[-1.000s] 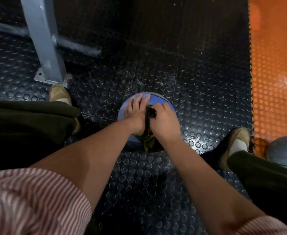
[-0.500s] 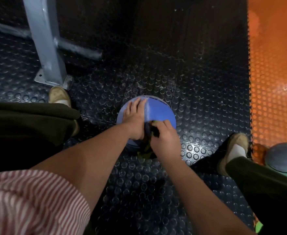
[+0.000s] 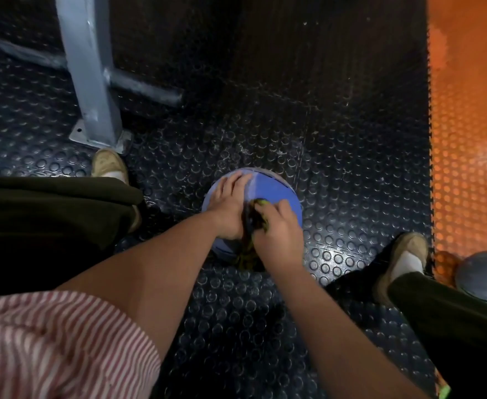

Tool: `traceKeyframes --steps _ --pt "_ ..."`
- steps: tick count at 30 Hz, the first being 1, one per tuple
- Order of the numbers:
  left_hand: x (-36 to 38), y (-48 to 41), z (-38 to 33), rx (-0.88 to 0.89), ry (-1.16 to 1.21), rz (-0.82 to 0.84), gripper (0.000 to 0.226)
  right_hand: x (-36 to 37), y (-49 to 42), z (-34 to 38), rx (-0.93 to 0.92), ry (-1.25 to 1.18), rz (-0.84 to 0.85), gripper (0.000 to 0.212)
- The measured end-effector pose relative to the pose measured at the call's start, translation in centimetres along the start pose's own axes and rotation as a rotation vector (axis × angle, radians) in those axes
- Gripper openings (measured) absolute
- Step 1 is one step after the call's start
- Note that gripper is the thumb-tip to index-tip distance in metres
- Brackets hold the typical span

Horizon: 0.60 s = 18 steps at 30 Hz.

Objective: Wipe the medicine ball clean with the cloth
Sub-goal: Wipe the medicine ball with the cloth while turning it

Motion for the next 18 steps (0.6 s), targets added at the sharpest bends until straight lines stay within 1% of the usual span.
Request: traceKeyframes --steps 2,4,7,10,12,13,15,16,18 --pt "-0.2 0.1 -0.2 0.016 -0.029 0.047 0.136 1.0 3.1 -1.3 -0.046 -0.048 -0.049 0.049" --pt "-0.3 0.0 -0.1 0.030 -0.089 0.058 0.145 2.2 5.7 -2.6 -0.038 -0.071 -0.030 0.054" --pt "-0.6 -0.1 -0.1 0.031 -0.131 0.065 0.149 2.7 6.9 -3.3 -0.031 -0.079 0.007 0.050" --pt "-0.6 -0.1 -0.1 0.026 -0.158 0.087 0.148 1.4 5.4 -2.4 -0.032 -0.069 -0.010 0.041" --pt "-0.3 0.0 0.0 0.001 -0.136 0.088 0.141 0.3 3.3 -1.1 -0.032 -0.067 -0.039 0.034" --pt "-0.1 -0.1 -0.1 0.003 -0.142 0.077 0.132 -0.2 1.7 -0.5 -0.019 -0.069 -0.038 0.031" --pt "0.4 -0.5 -0.6 0.033 -0.259 0.063 0.109 -0.7 -1.9 0.6 0.031 -0.048 0.009 0.030" --pt "0.6 -0.7 -0.7 0.046 -0.297 0.063 0.104 -0.8 -3.4 0.9 0.059 -0.030 0.025 0.030" --pt "0.7 -1.1 -0.6 0.012 -0.238 0.070 0.110 -0.9 -4.8 0.9 0.092 0.028 0.020 0.031"
Point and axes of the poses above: each hand's wrist, its own y-axis away from the middle knuckle, its own x-axis out of the palm, z = x × y, the point moved 5 cm from there along -y, towards the middle knuckle, and after that the axes turned 1 degree about z, right-handed, at the moved point
